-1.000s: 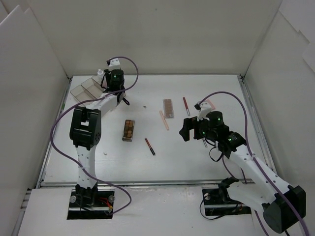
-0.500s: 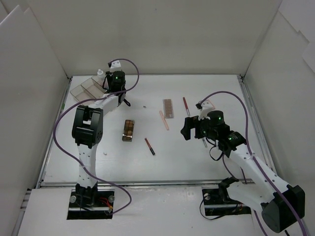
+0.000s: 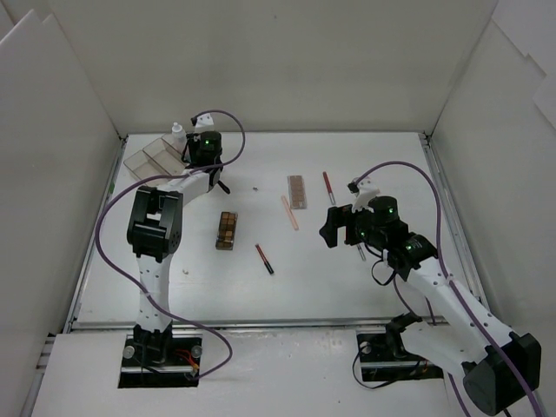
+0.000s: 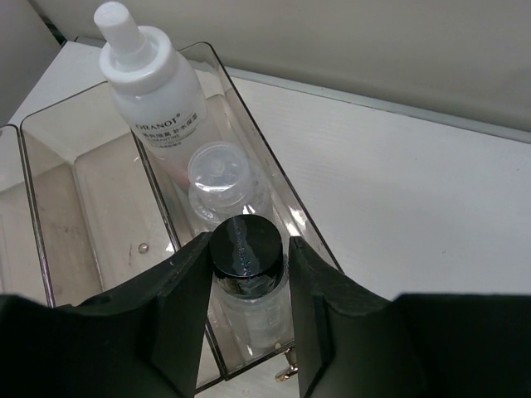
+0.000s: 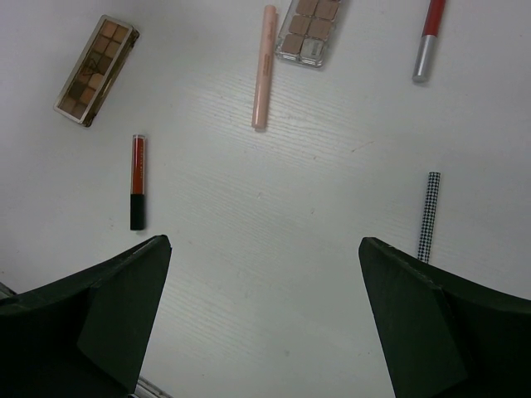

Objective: Organize the makeup

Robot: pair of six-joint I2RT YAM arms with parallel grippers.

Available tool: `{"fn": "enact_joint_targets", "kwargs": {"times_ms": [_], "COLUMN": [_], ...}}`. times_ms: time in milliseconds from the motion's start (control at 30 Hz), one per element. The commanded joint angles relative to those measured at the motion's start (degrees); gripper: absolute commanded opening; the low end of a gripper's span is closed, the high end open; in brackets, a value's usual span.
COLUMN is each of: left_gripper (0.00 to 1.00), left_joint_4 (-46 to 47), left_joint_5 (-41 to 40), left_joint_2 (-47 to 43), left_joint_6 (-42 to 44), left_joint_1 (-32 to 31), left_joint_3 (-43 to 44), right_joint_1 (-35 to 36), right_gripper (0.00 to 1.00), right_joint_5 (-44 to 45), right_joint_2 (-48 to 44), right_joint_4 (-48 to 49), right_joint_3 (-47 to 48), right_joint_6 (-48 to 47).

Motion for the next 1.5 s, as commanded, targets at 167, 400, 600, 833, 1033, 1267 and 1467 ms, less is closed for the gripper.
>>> {"fn": "enact_joint_targets", "kwargs": {"times_ms": [167, 400, 600, 833, 1033, 1267, 1467], "left_gripper": [0.44, 0.52, 0.61, 0.65, 0.65, 0.65, 0.69], "left_joint_4": [1.50, -1.57, -6.41, -13.96, -34.06, -56.56, -61.51], "left_joint_5": [-1.96, -1.79, -2.14, -3.01, 4.87, 26.13, 34.07], "left_joint_2": [-4.51, -5.83, -10.83, -16.02, -23.93, -28.76, -29.39], "left_joint_6": [-2.31, -4.25, -5.83, -5.65, -13.29, -12.87, -9.61], "left_joint_1": [0.40, 0.40, -0.82, -2.59, -2.59, -2.59, -4.16], "left_joint_3": [-0.21, -0.73, -1.70, -2.23, -0.83, -2.22, -10.31], "right_joint_1": [-0.32, -0.32, -0.33, -0.50, -0.50, -0.24, -0.15], "right_gripper": [0.95, 0.95, 0.95, 0.95, 0.95, 0.95, 0.95], "right_joint_5": [-1.07, -1.33, -1.77, -2.12, -1.86, -2.56, -3.26], "right_joint_2": [-1.98, -3.04, -4.01, -5.15, -7.78, -9.02, -8.75], "right_joint_4": [1.96, 1.61, 1.52, 1.52, 0.99, 0.29, -0.06], "right_joint_3": [0.47, 0.21, 0.38, 0.56, 0.30, 0.21, 0.03], "right_joint_6": [0.30, 0.48, 0.48, 0.48, 1.27, 1.62, 1.45]}}
